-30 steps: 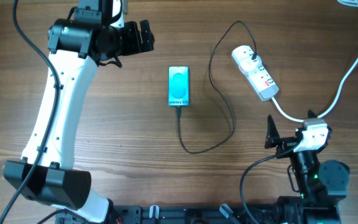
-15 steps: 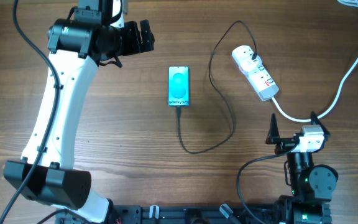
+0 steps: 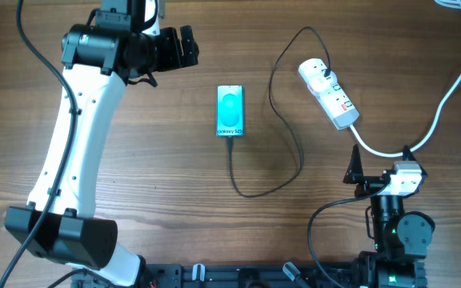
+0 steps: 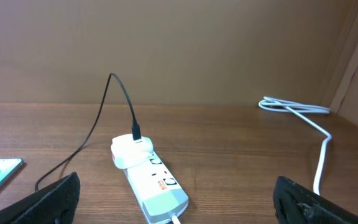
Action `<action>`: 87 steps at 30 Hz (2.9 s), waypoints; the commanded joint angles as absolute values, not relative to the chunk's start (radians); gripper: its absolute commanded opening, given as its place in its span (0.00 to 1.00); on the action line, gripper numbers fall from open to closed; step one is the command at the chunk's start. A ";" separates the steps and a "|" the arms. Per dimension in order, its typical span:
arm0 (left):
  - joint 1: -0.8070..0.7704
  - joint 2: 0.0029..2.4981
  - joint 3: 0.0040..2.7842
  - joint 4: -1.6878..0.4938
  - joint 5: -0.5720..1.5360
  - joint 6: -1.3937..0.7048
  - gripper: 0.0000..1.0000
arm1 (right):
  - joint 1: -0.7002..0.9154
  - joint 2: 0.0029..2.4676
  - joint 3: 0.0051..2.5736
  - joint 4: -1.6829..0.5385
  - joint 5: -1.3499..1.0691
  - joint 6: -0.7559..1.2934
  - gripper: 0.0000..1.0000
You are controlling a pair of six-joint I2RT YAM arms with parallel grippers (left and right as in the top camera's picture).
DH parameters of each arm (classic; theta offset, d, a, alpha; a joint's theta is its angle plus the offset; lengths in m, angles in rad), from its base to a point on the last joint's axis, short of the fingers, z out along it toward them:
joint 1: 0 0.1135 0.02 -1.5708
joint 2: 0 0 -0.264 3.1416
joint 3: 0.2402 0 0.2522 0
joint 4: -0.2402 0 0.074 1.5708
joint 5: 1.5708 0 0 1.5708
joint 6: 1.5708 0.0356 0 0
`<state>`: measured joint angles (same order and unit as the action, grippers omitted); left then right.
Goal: Plug charger to phone and switch on socket
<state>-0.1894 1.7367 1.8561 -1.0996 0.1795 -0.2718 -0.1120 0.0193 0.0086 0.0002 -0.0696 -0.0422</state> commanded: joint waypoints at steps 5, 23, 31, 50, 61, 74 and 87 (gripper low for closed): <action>-0.192 1.740 1.853 -1.097 0.170 -0.276 1.00 | -0.109 0.004 0.005 0.001 -0.053 -0.024 1.00; -0.194 1.256 1.210 -0.954 -0.028 -0.262 1.00 | -0.109 0.004 0.005 0.001 -0.053 -0.024 1.00; -0.113 0.907 0.662 -0.517 0.059 -0.224 1.00 | -0.109 0.004 0.005 0.001 -0.053 -0.024 1.00; -0.015 0.022 0.112 -0.318 0.063 -0.205 1.00 | -0.109 0.007 0.005 0.001 -0.053 -0.024 1.00; -0.010 0.003 0.006 0.006 0.082 -0.106 1.00 | -0.109 0.014 0.005 0.001 -0.053 -0.024 1.00; 0.021 0.003 0.006 -0.074 -0.046 0.089 1.00 | -0.109 0.014 0.005 0.001 -0.053 -0.024 0.99; 0.021 0.003 0.006 -0.070 -0.088 0.041 1.00 | -0.109 0.014 0.005 0.001 -0.053 -0.024 1.00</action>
<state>0.0143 0.0132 0.0120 -0.0708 -0.0784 0.0105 -0.1120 0.0139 0.0074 0.0002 -0.0662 -0.0418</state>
